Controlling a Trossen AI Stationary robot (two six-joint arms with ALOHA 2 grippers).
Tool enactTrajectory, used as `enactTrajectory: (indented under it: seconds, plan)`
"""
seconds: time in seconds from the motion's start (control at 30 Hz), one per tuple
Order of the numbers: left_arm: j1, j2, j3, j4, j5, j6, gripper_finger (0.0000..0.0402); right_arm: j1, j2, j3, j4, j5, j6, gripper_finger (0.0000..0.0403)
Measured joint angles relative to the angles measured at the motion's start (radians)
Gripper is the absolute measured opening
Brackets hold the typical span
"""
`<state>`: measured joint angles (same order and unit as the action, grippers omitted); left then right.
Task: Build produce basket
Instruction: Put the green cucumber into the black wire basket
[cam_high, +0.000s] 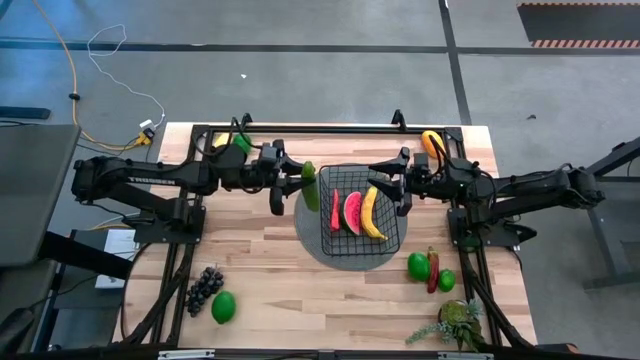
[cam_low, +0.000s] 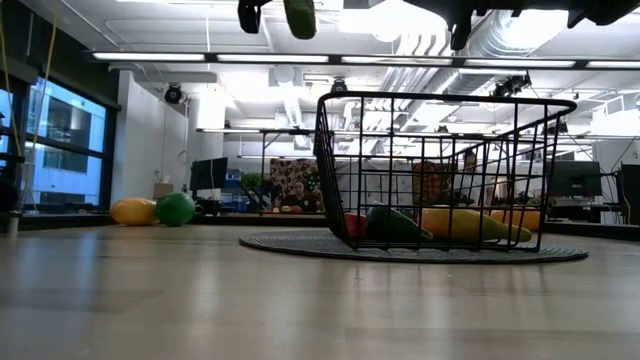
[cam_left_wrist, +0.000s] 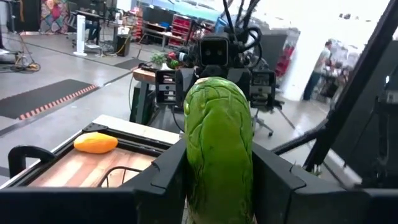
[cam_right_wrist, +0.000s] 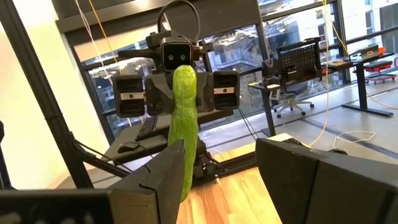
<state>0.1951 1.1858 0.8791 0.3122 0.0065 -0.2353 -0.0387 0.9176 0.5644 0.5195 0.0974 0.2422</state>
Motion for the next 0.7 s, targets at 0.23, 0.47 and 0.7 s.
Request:
enactTrajectory:
  seconds: [0.23, 0.47, 0.7]
  plan:
    - [-0.024, 0.070, 0.103, -0.012, -0.125, -0.070, 0.0127, 0.000, -0.001, 0.000, 0.031, 0.007, 0.001, 0.0178]
    - [-0.030, 0.311, 0.406, -0.304, -0.165, -0.166, 0.0127, 0.000, -0.019, 0.000, 0.031, 0.016, -0.001, 0.0178]
    - [-0.018, 0.528, 0.562, -0.570, -0.215, -0.380, 0.0127, 0.000, -0.055, 0.000, 0.035, 0.051, -0.008, 0.0178]
